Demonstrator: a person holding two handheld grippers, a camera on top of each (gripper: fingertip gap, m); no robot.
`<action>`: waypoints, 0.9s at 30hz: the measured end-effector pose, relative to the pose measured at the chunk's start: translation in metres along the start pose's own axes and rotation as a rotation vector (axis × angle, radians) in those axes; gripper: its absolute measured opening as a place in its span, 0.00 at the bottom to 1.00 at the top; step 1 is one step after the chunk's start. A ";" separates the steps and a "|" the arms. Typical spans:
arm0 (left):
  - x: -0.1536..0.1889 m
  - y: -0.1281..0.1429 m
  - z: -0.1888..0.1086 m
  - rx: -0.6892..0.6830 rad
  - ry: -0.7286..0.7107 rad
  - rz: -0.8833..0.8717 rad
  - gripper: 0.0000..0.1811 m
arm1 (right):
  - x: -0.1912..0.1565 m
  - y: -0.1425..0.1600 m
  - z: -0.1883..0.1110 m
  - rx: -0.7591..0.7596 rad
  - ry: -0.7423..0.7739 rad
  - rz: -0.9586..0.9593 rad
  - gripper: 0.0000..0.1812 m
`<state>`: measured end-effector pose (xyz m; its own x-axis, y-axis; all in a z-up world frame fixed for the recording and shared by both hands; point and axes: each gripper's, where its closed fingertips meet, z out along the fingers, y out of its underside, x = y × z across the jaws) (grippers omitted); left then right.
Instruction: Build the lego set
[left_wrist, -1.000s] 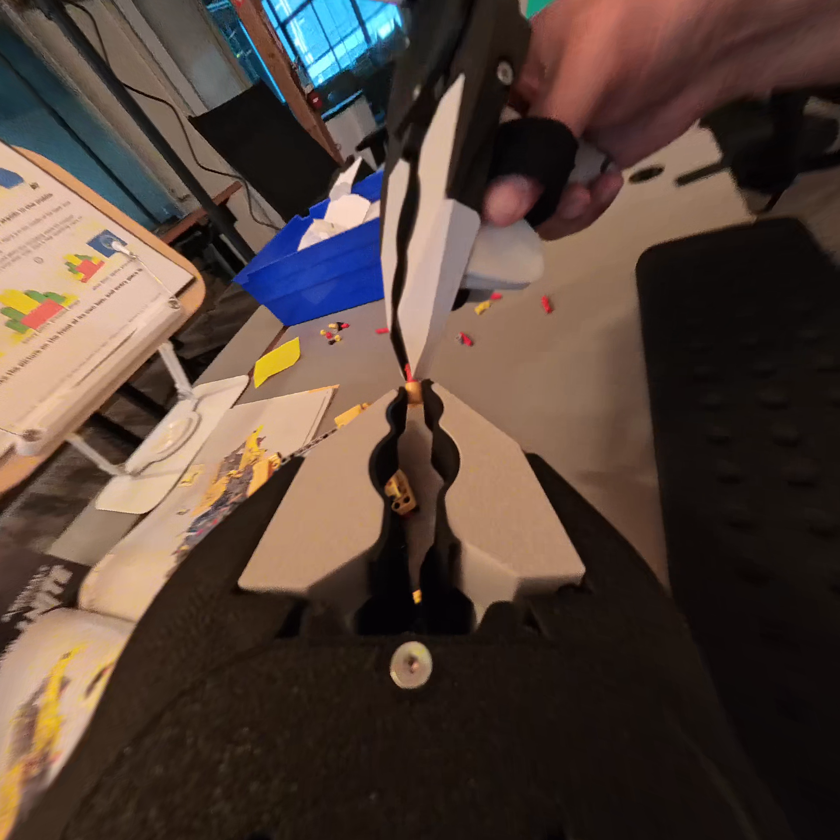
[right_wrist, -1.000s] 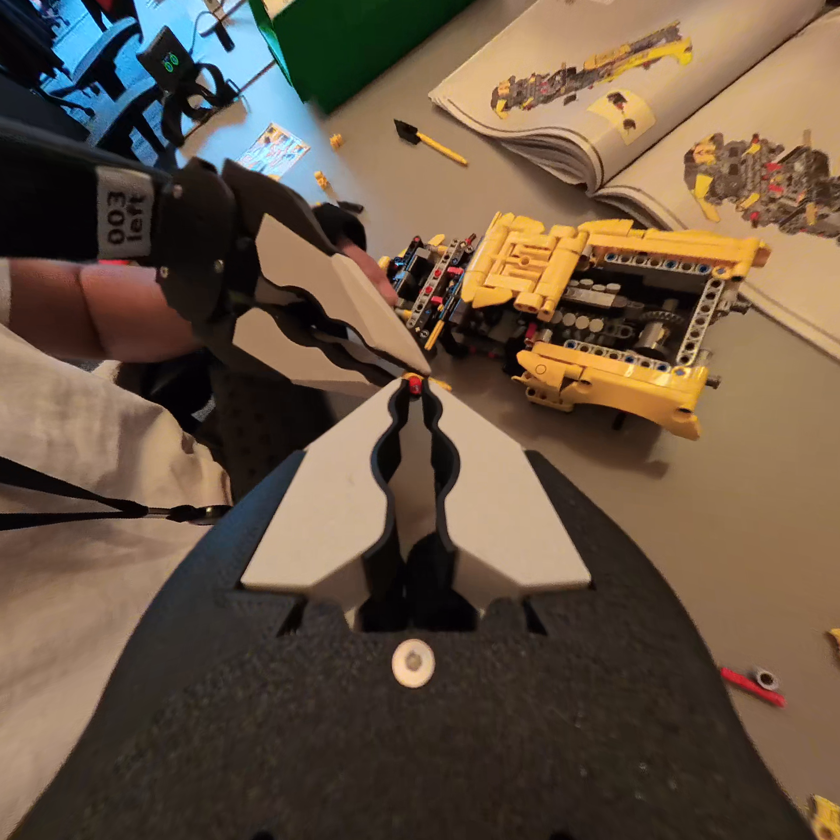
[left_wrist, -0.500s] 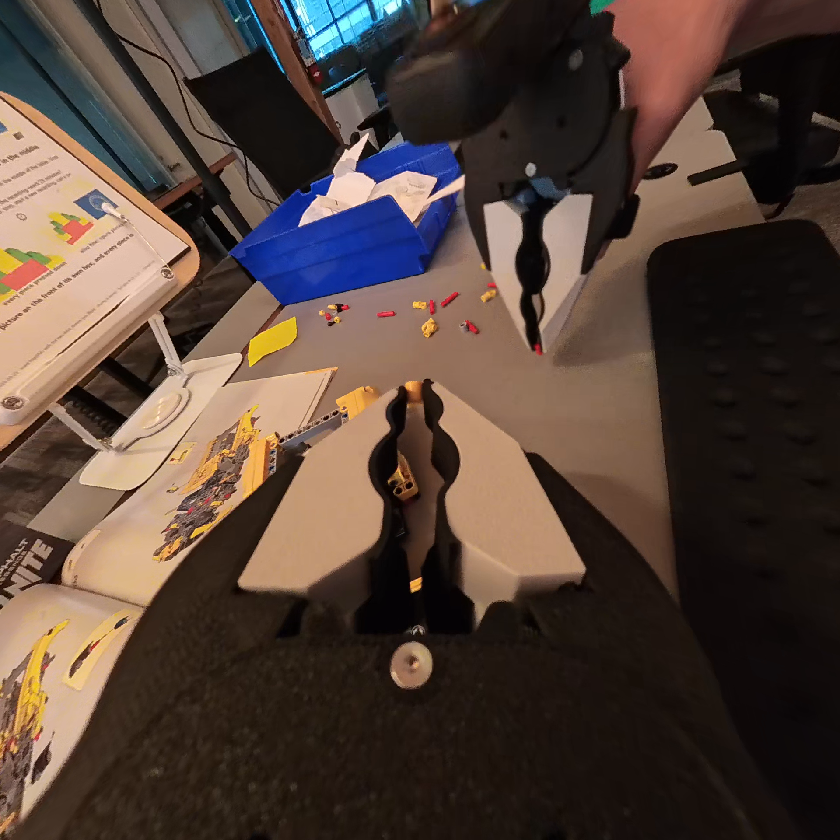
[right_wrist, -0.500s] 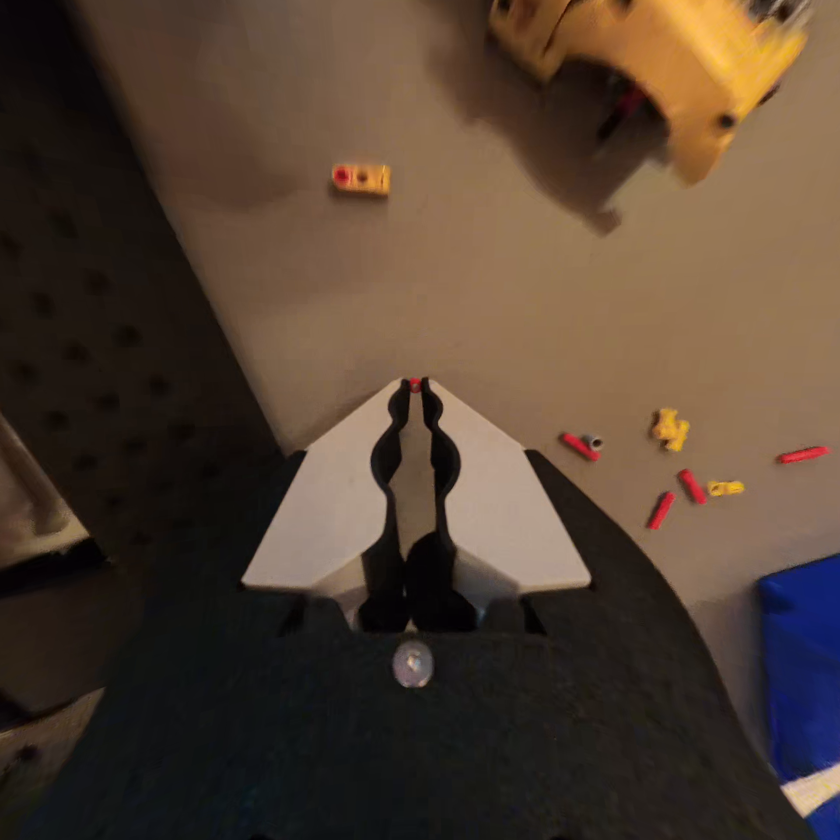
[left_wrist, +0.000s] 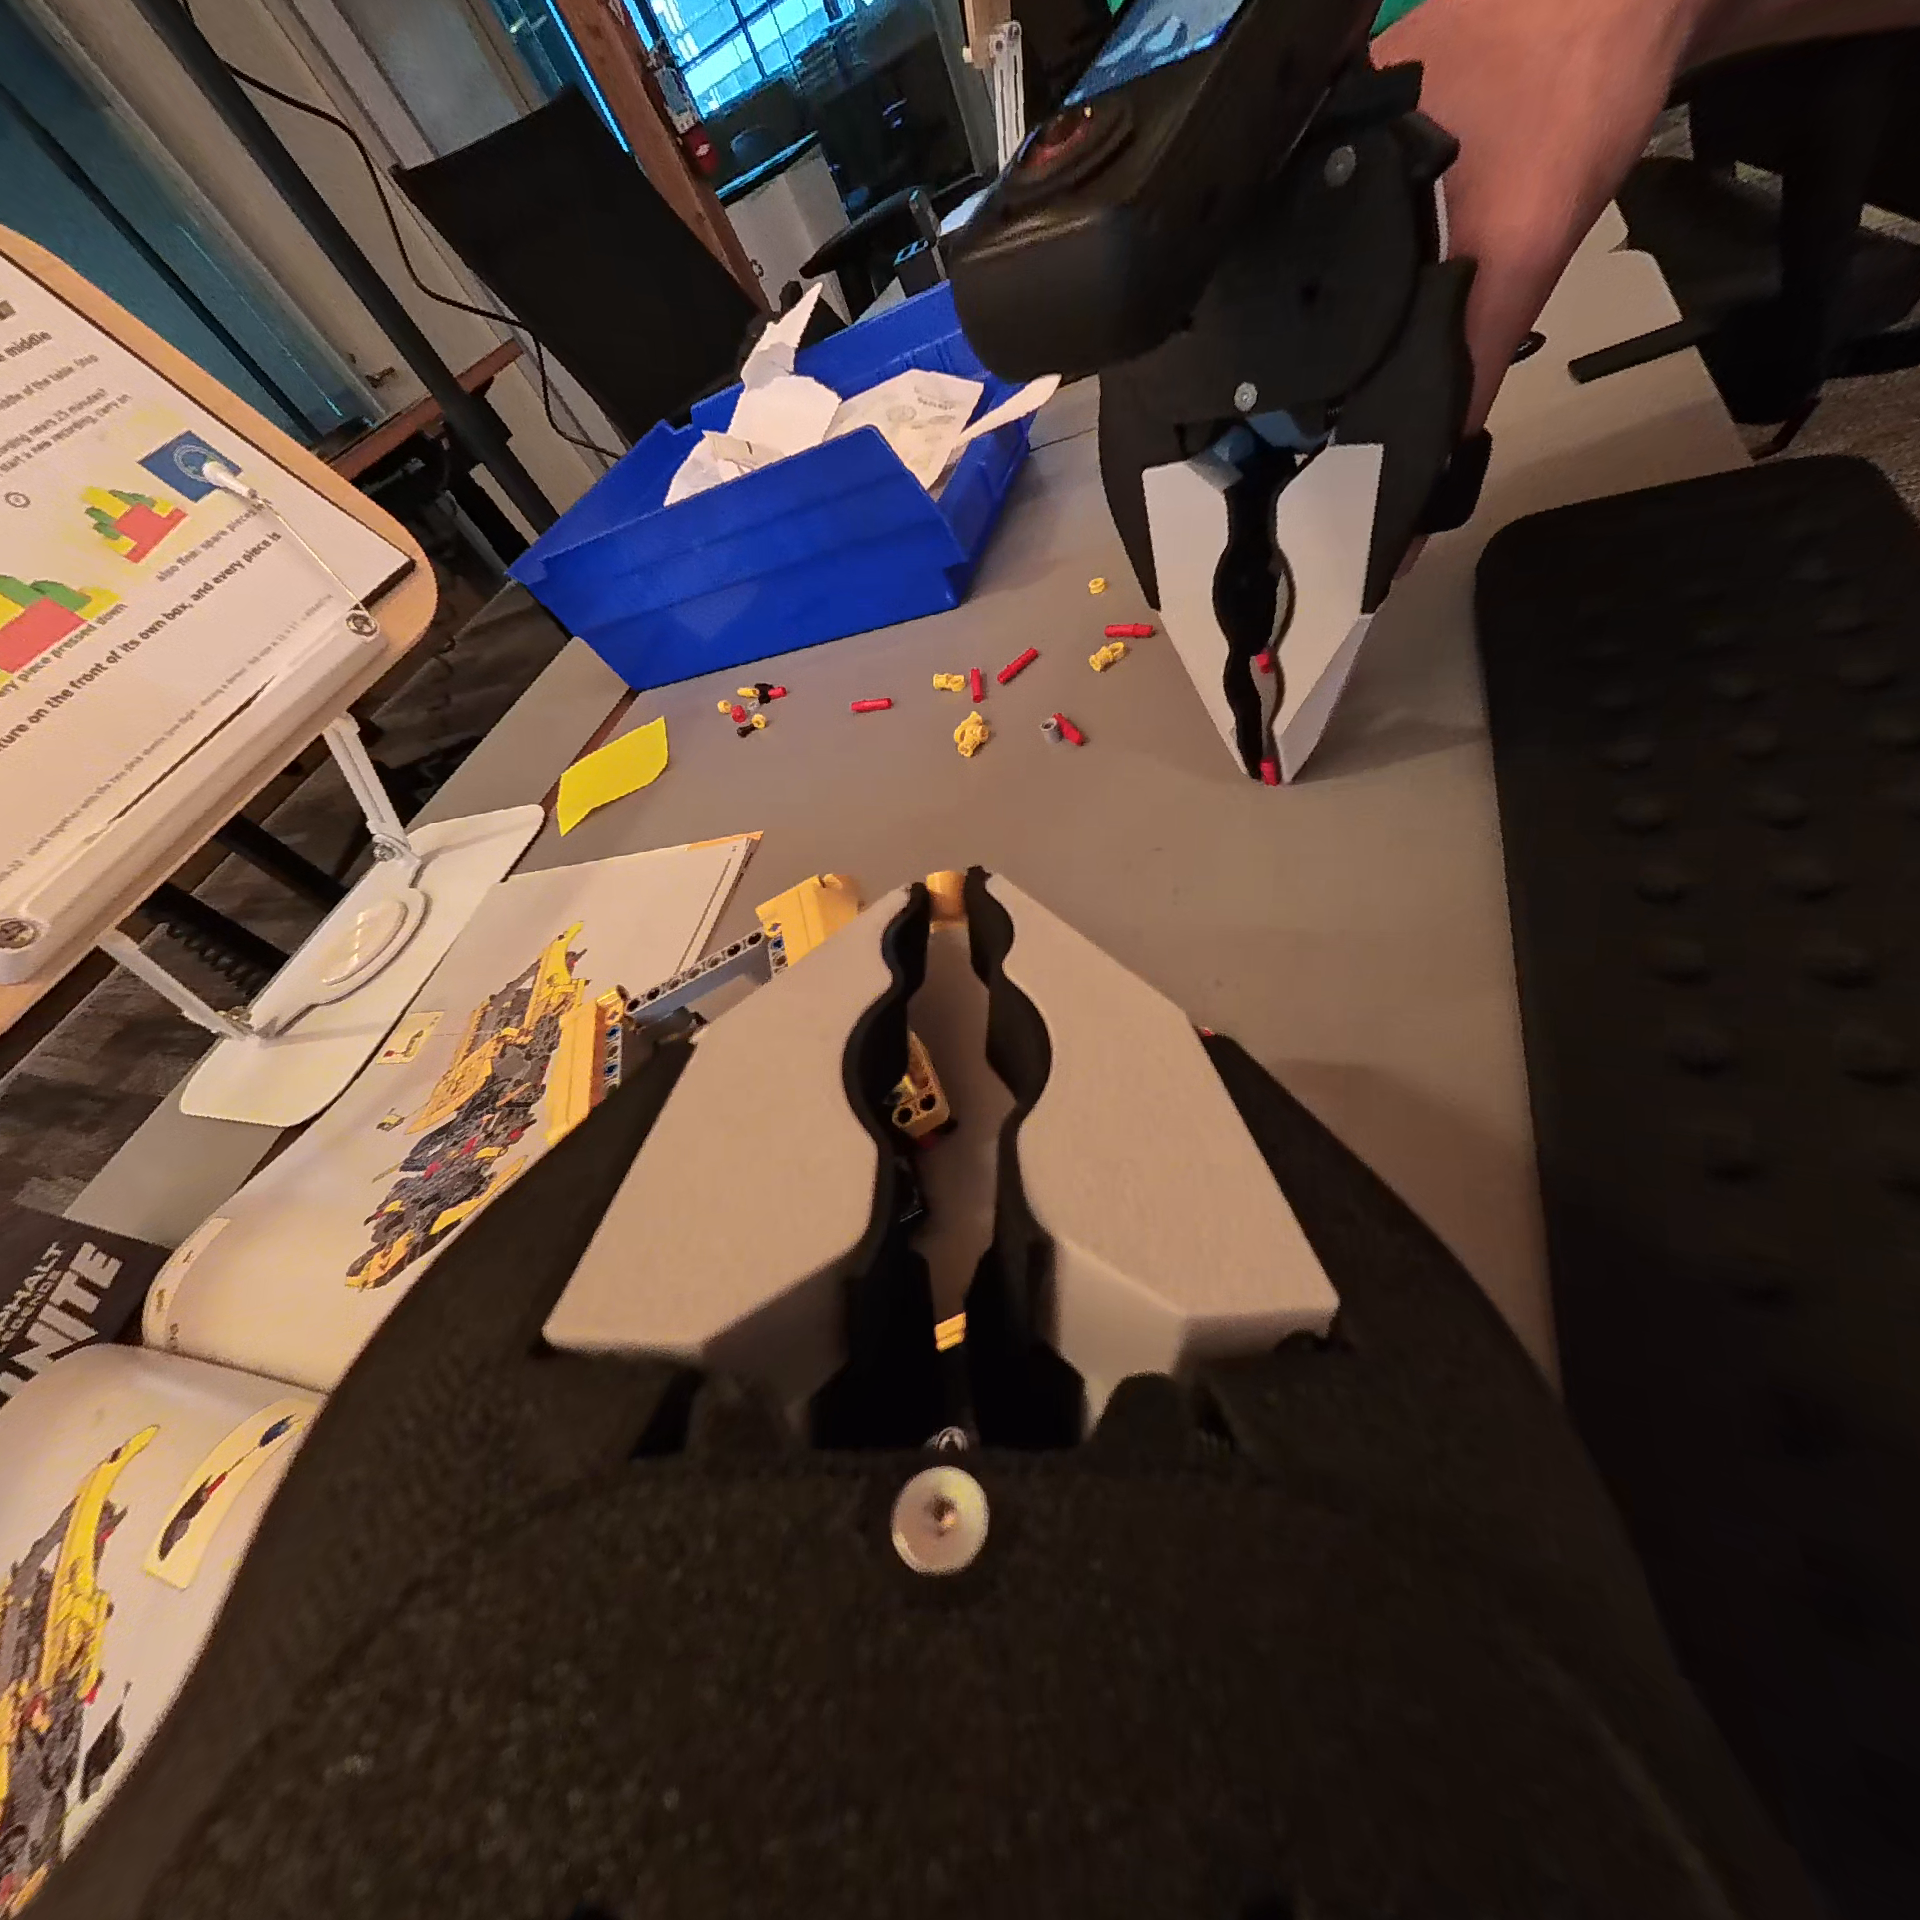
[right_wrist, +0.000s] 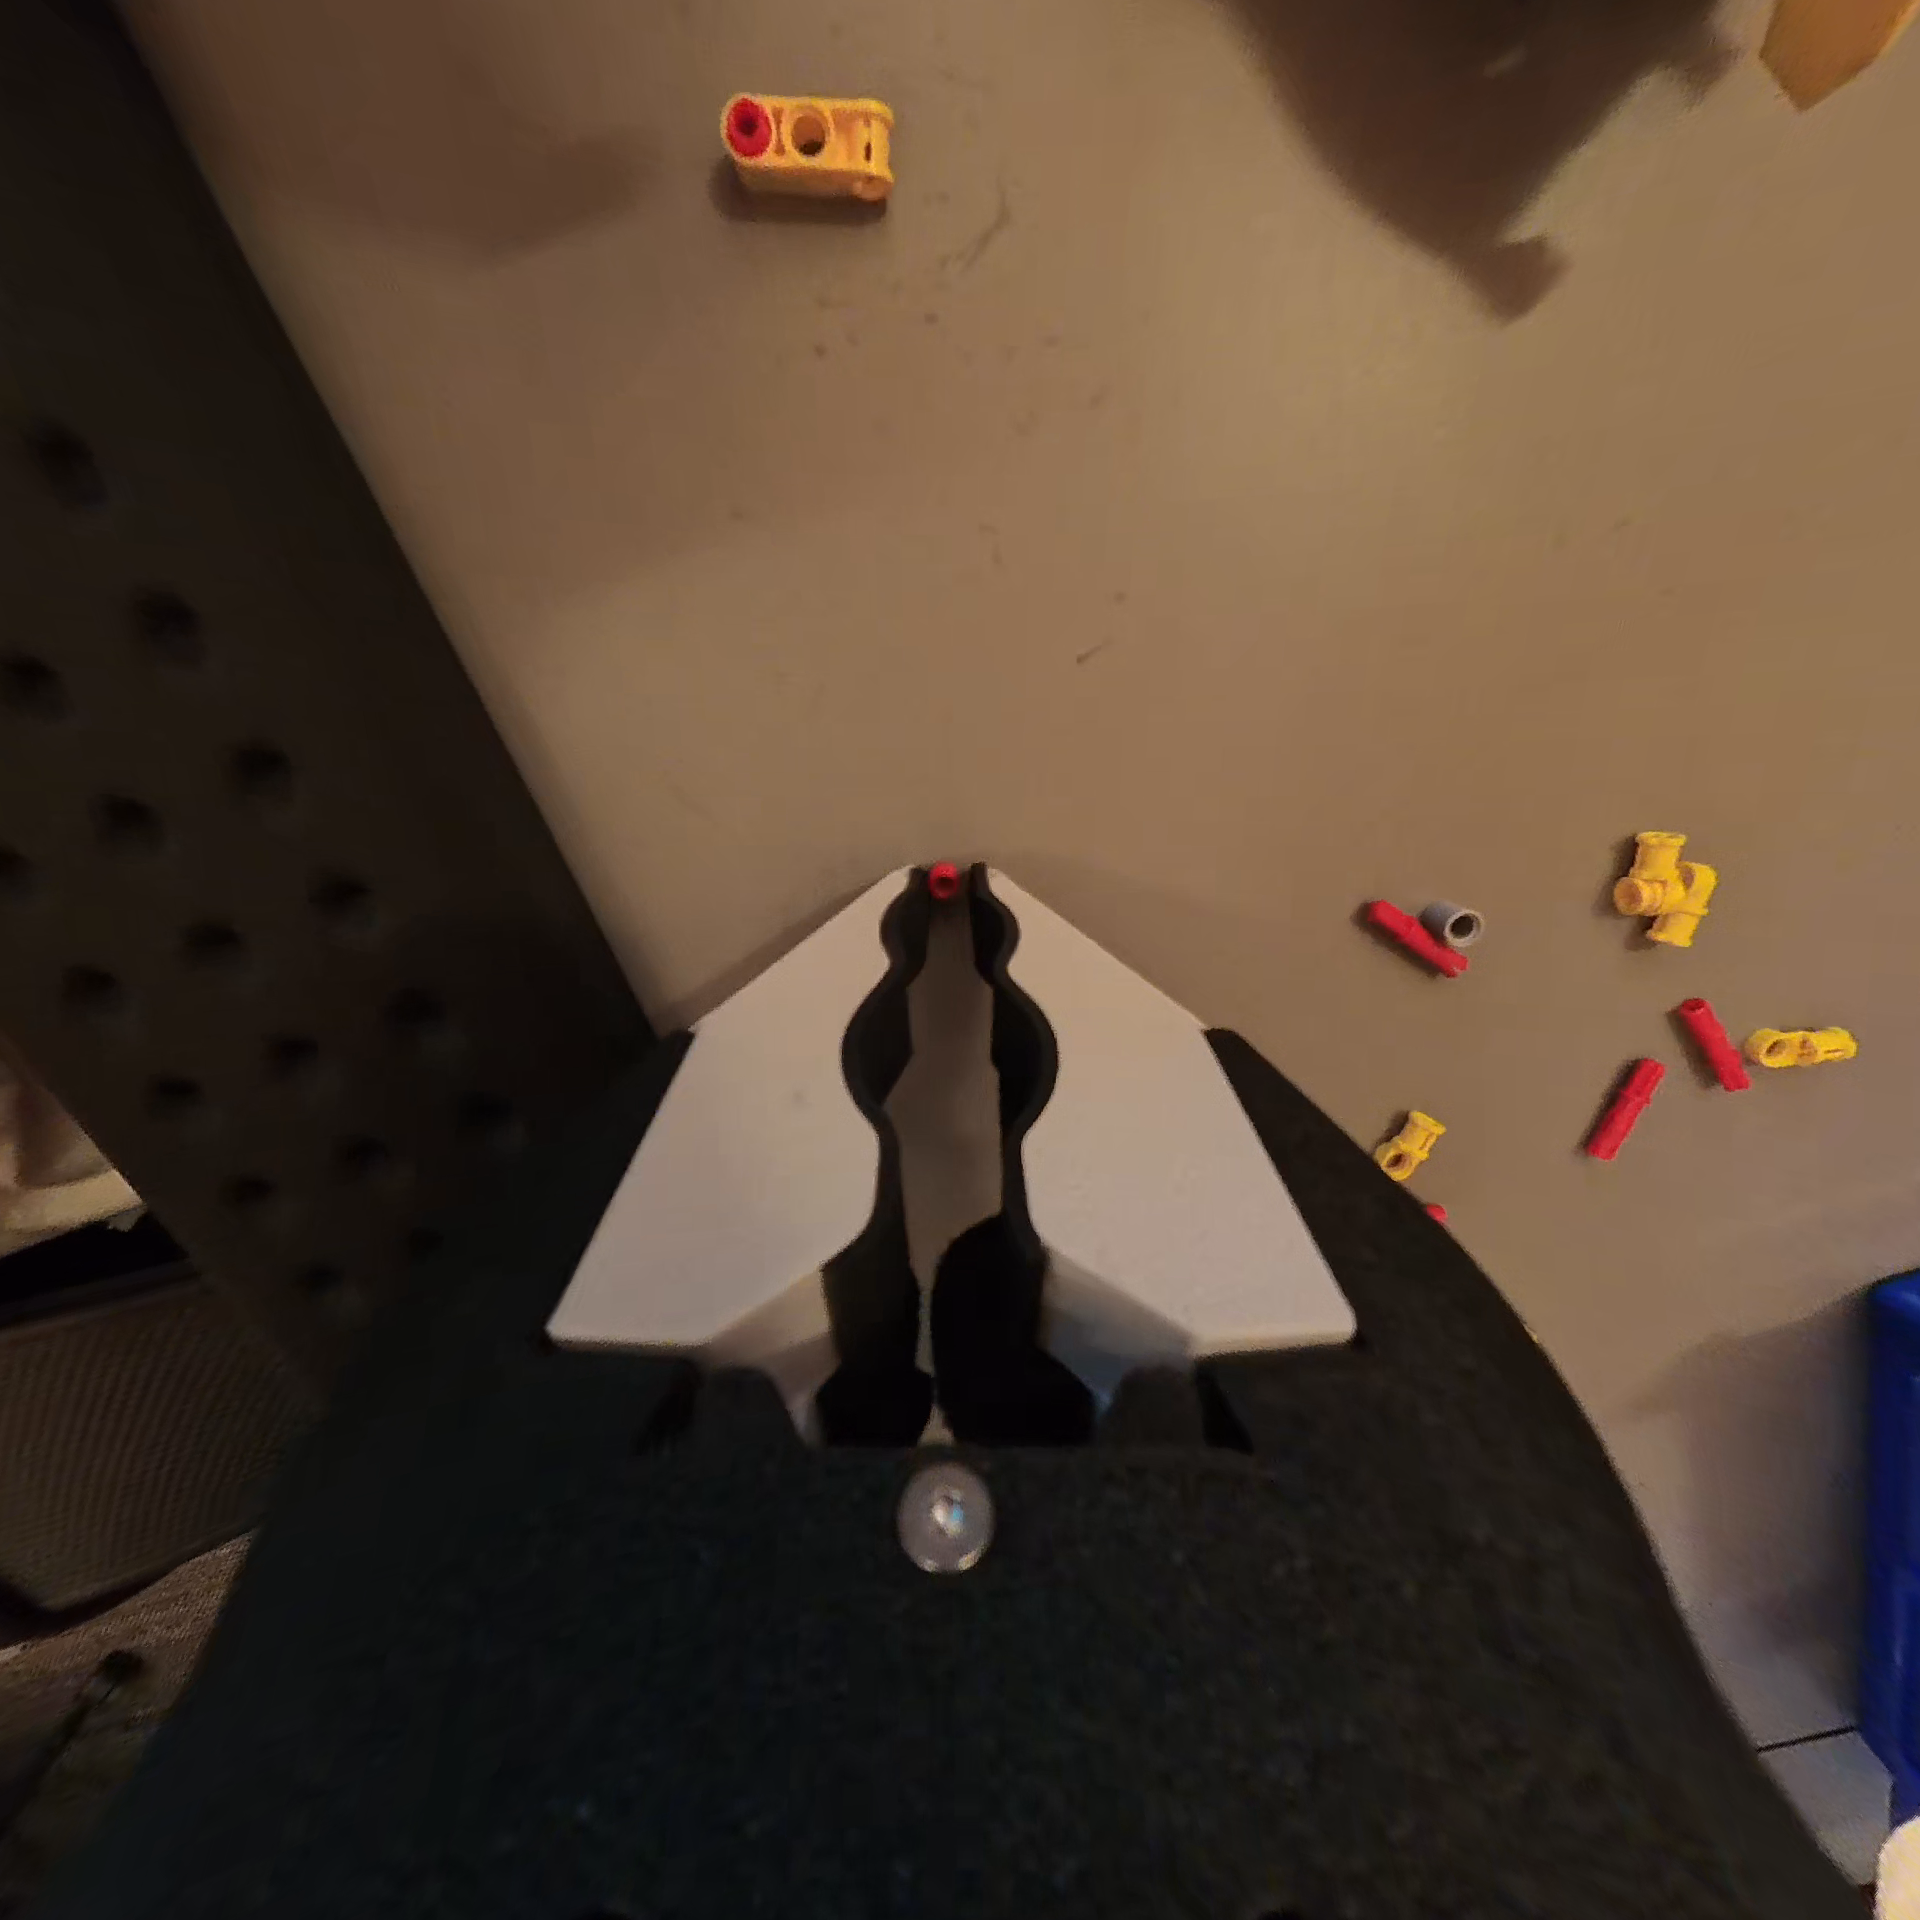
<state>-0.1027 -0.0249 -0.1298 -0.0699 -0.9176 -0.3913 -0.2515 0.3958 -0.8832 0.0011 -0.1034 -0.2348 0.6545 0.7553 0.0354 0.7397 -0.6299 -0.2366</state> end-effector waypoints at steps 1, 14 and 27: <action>0.000 0.000 0.000 -0.002 0.001 0.001 0.04 | 0.000 0.000 0.000 0.000 0.001 0.003 0.04; 0.001 0.000 0.000 0.000 0.002 0.007 0.04 | 0.001 0.001 -0.004 0.002 0.009 0.003 0.07; 0.003 0.001 0.001 -0.005 0.007 0.016 0.04 | -0.005 0.001 -0.005 -0.007 -0.017 -0.010 0.06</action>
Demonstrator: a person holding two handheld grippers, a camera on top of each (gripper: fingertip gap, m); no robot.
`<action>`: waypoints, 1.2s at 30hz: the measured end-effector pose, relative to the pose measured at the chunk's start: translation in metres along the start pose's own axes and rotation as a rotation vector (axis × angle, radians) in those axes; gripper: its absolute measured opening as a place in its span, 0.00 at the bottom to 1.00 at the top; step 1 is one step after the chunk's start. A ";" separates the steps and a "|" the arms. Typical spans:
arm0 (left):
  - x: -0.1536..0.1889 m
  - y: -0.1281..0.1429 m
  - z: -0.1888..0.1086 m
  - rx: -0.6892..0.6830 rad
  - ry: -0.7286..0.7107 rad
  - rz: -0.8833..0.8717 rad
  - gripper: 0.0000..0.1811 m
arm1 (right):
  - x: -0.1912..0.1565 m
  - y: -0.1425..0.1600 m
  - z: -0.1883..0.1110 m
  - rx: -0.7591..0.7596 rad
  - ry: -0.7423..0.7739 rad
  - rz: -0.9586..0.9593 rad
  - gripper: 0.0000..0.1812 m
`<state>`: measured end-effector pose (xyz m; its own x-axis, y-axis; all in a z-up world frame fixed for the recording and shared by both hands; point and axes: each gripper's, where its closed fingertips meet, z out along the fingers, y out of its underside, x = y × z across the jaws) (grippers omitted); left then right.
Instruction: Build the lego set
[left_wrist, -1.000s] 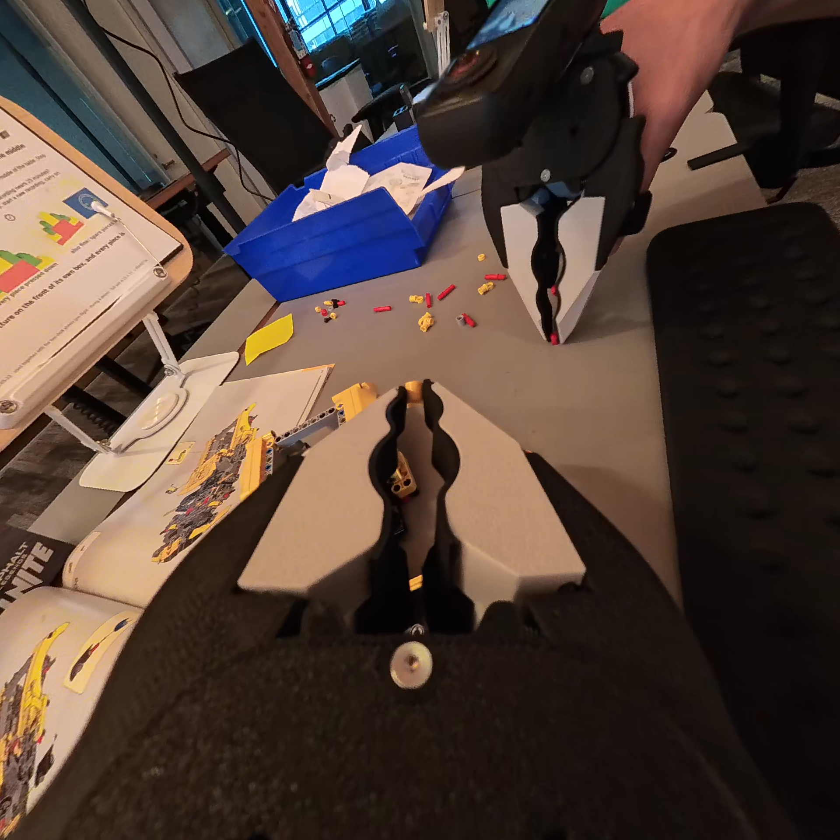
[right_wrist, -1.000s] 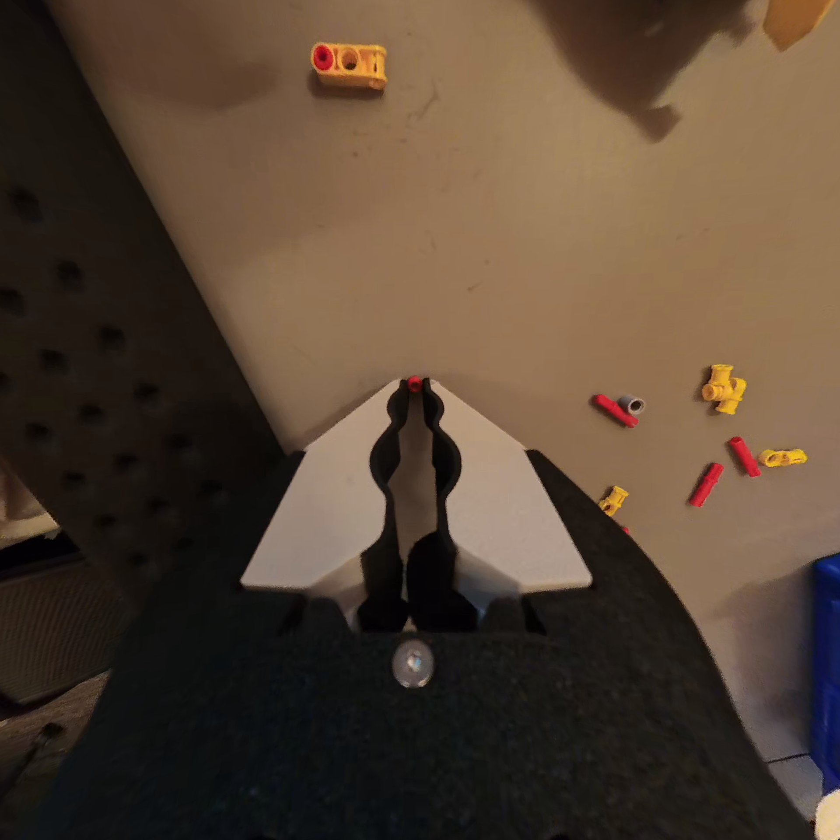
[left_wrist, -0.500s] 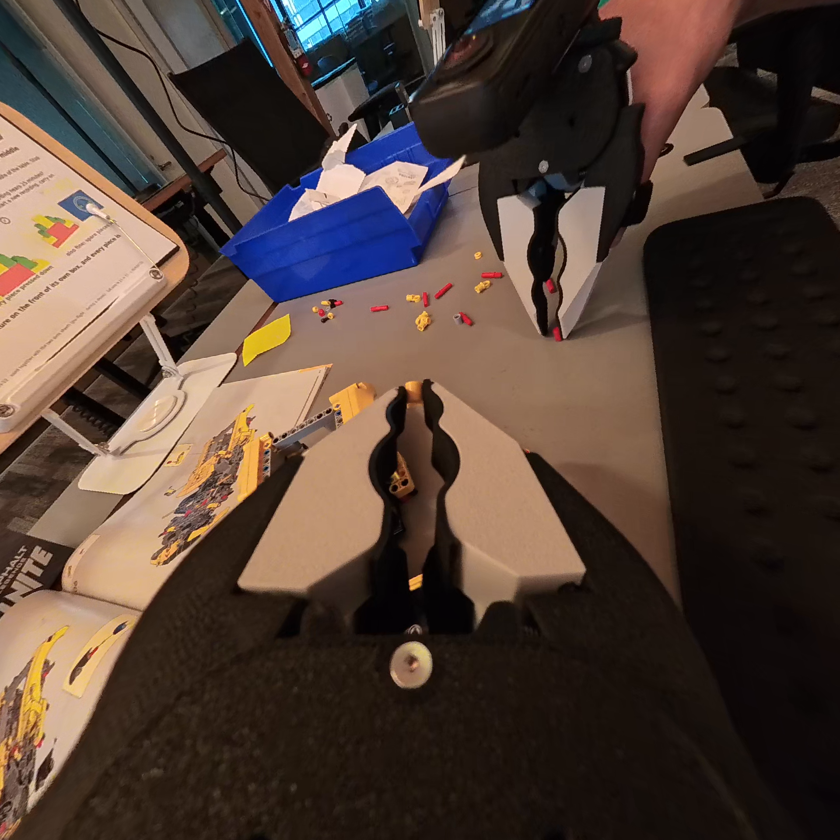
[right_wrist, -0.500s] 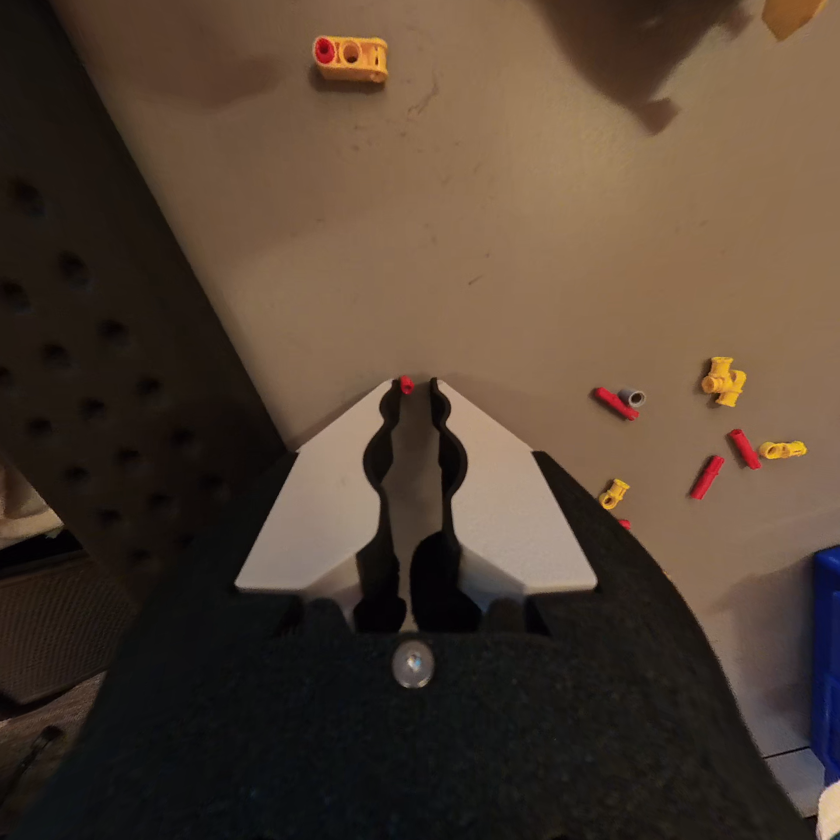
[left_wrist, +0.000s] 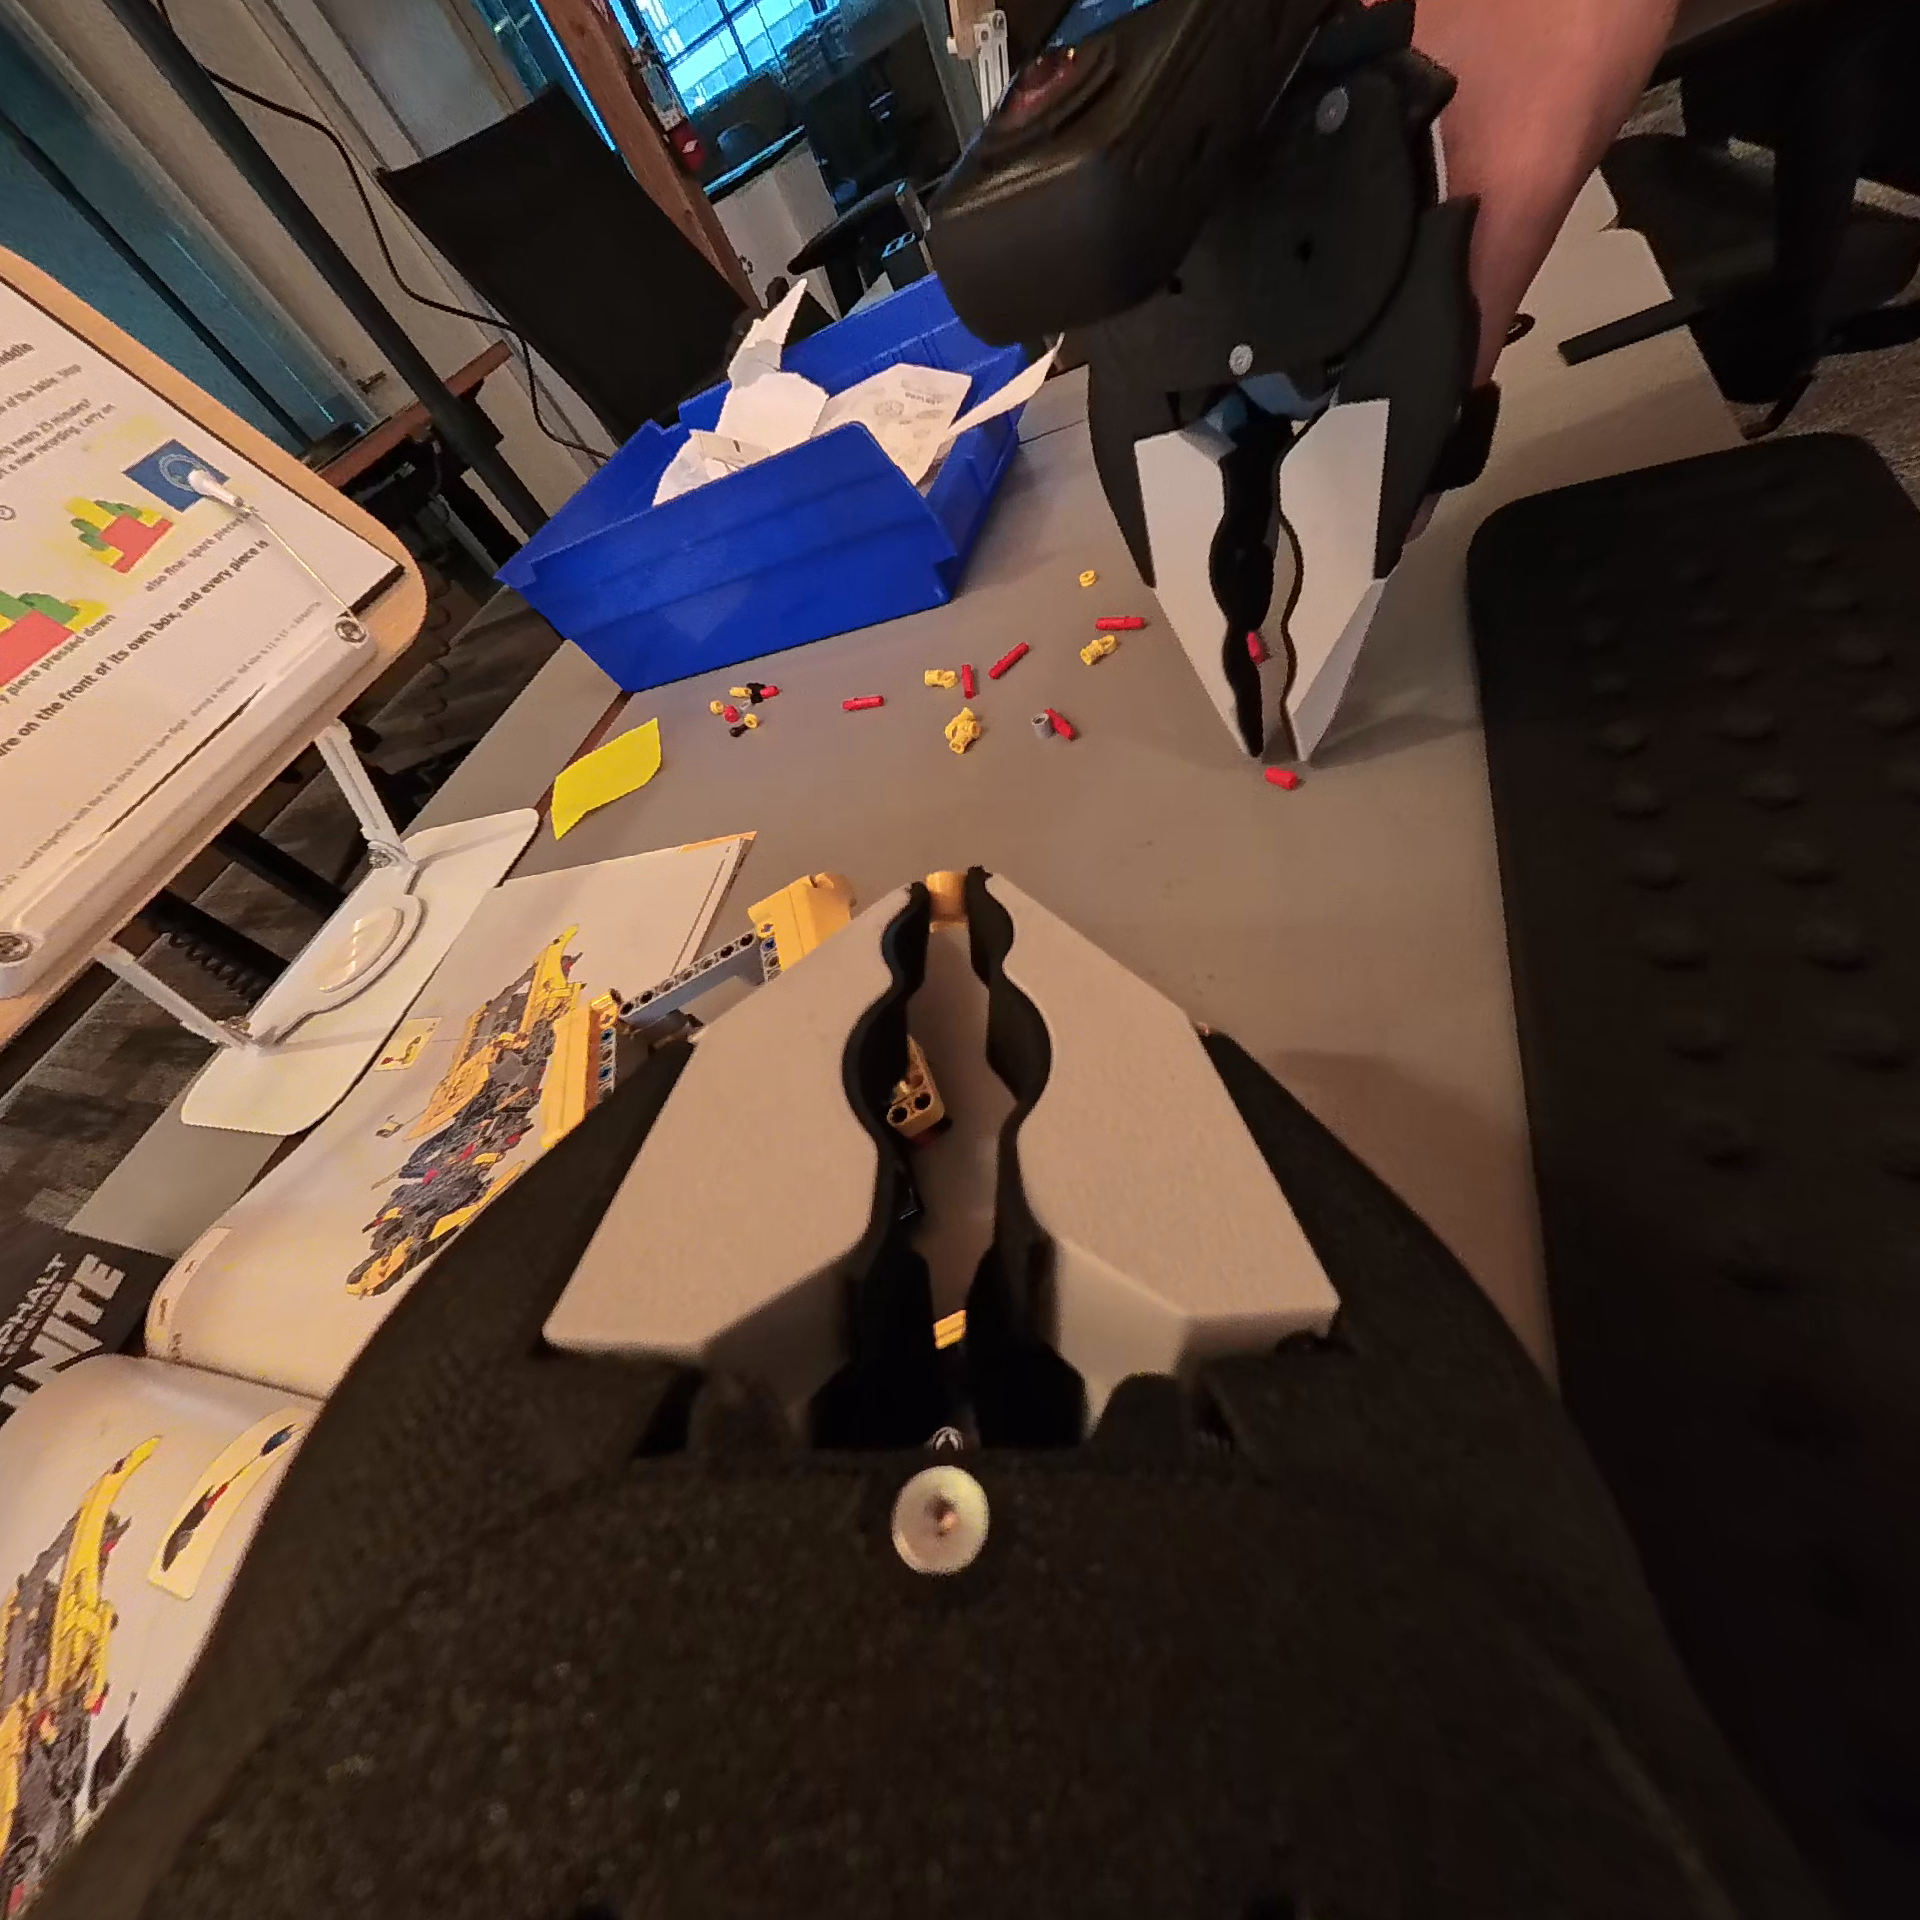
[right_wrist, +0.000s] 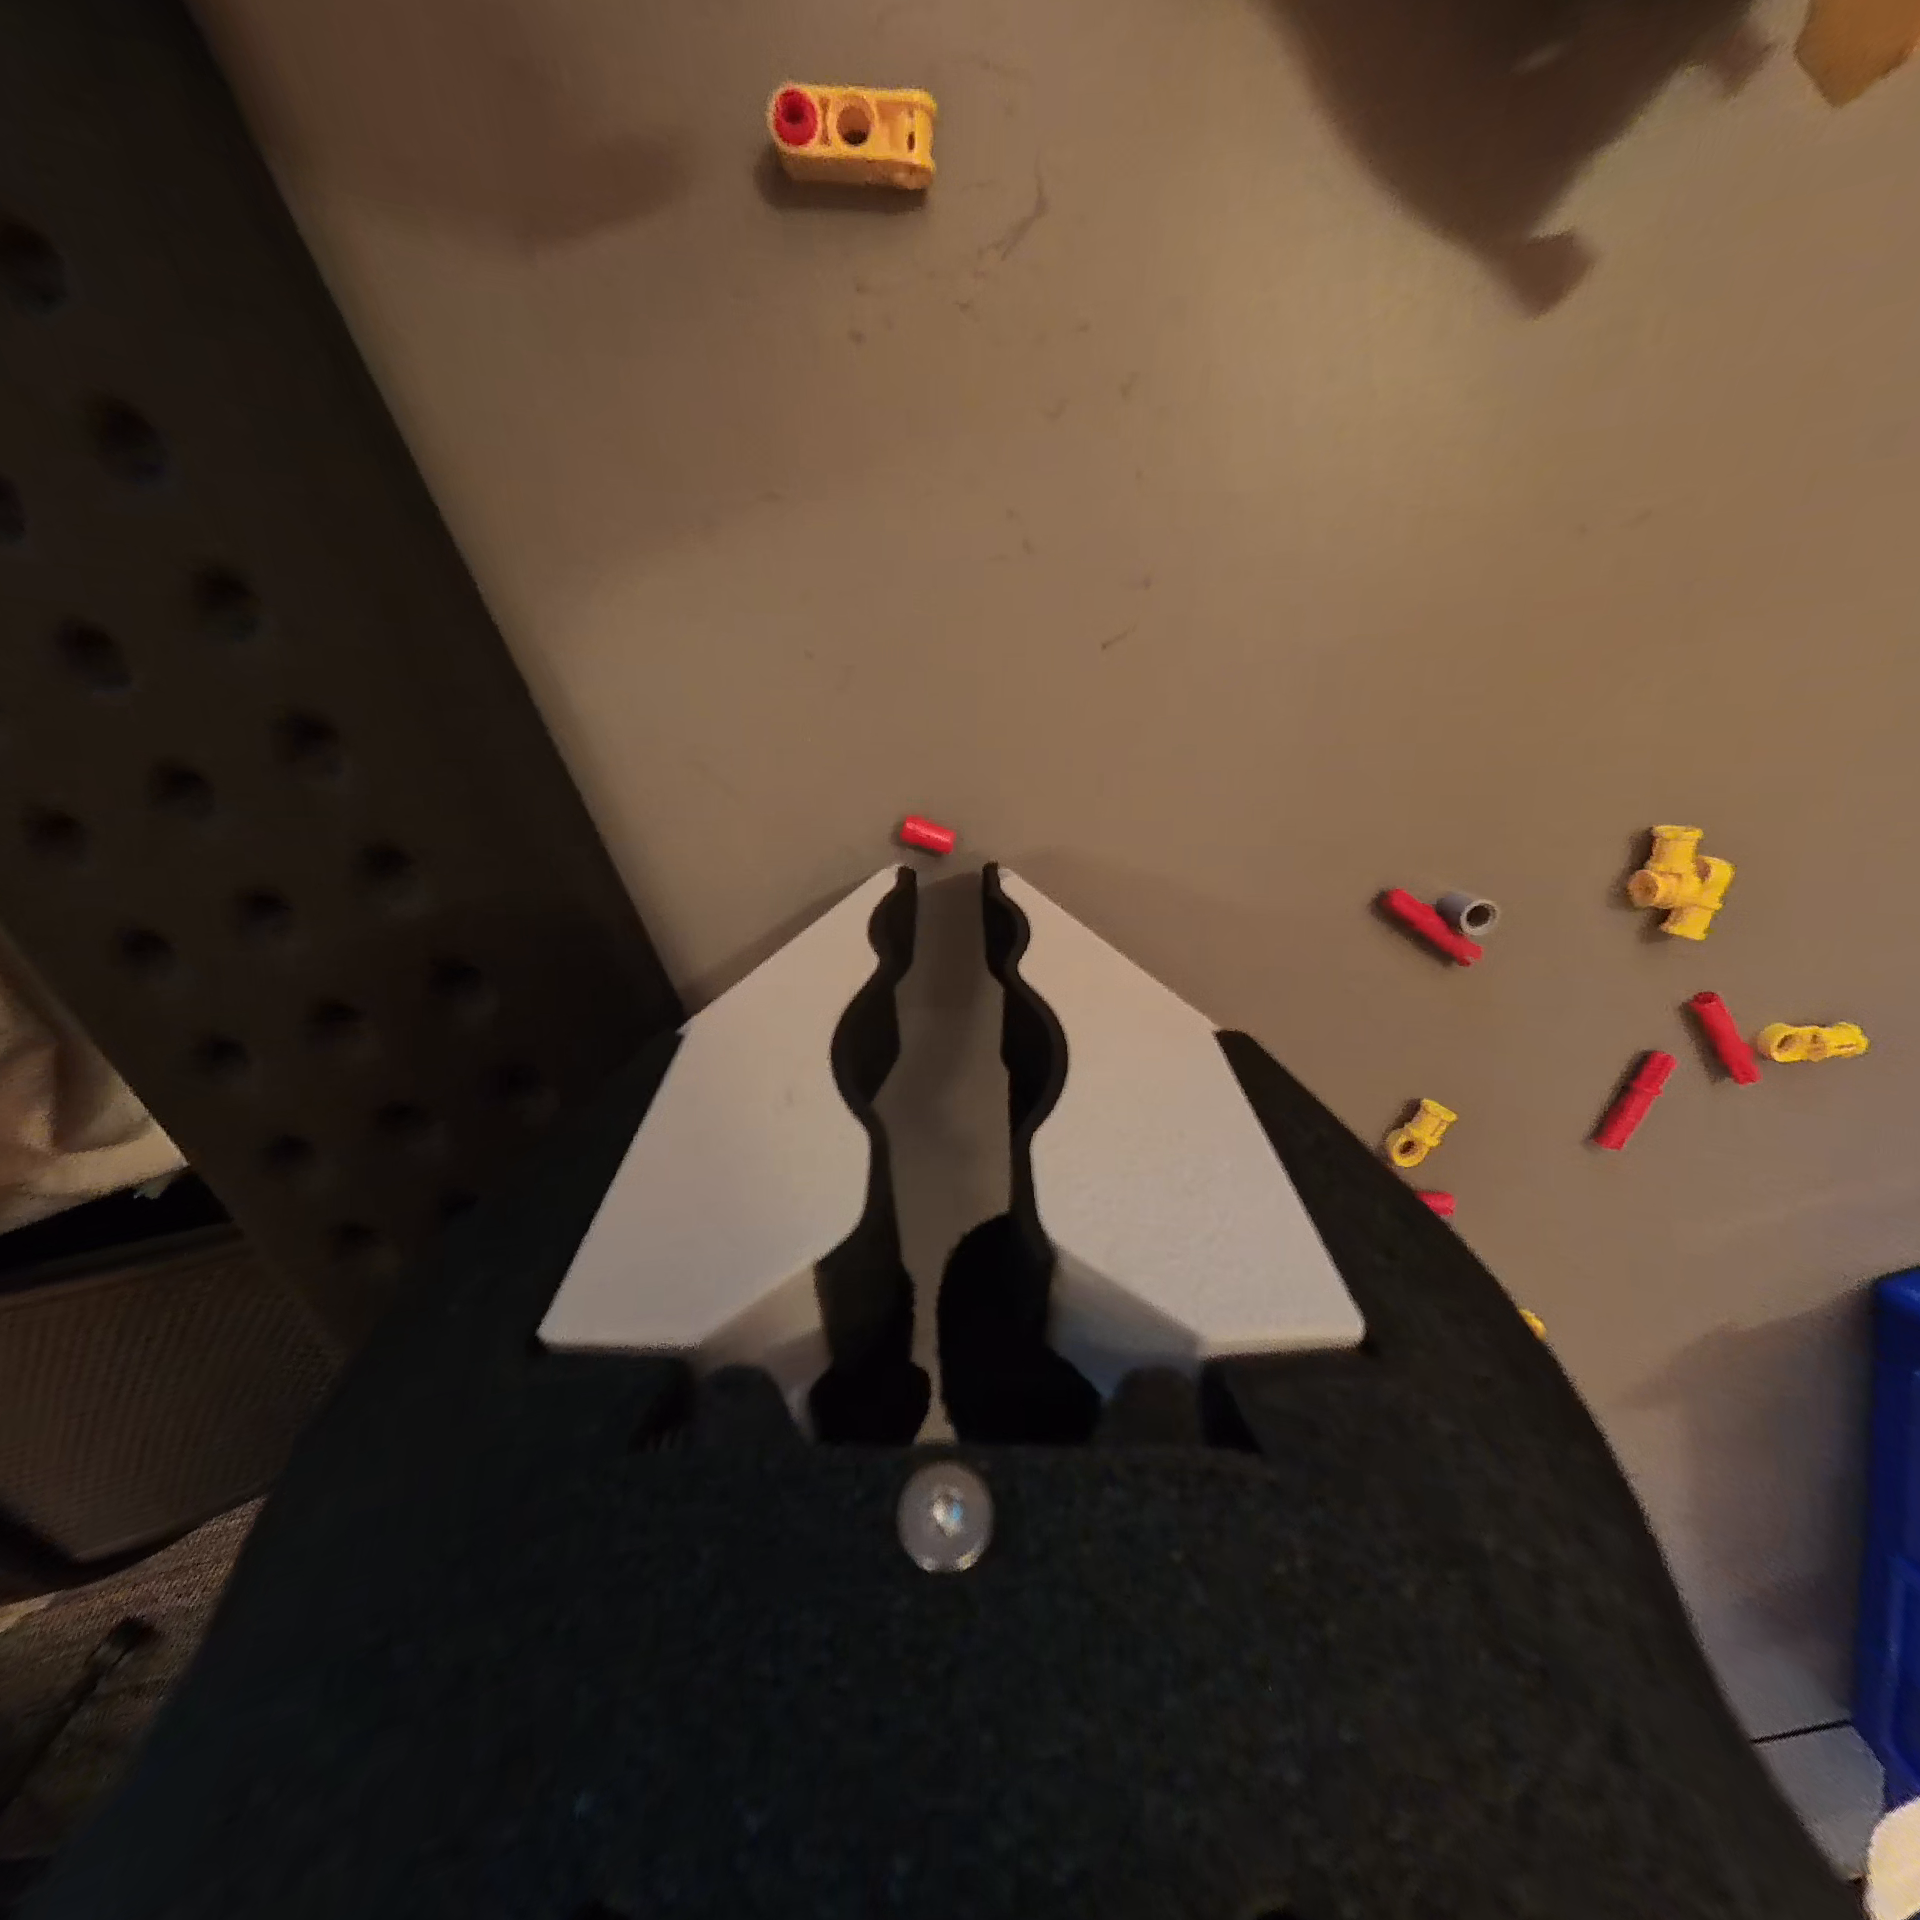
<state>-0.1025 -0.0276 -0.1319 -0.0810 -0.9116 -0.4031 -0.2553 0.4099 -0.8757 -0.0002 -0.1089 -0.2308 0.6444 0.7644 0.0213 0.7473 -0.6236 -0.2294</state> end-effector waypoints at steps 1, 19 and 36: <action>0.000 0.000 0.000 -0.001 0.001 0.000 0.04 | -0.001 -0.001 0.000 0.004 -0.006 0.001 0.06; 0.003 0.001 0.001 -0.009 0.009 0.009 0.04 | -0.006 -0.010 0.002 0.056 -0.020 0.038 0.06; 0.002 0.002 0.001 -0.012 0.011 0.009 0.04 | -0.005 -0.014 -0.008 0.125 0.001 0.045 0.09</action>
<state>-0.1020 -0.0288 -0.1349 -0.0940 -0.9081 -0.4081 -0.2658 0.4179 -0.8687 -0.0122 -0.1051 -0.2194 0.6769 0.7361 0.0098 0.6918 -0.6315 -0.3501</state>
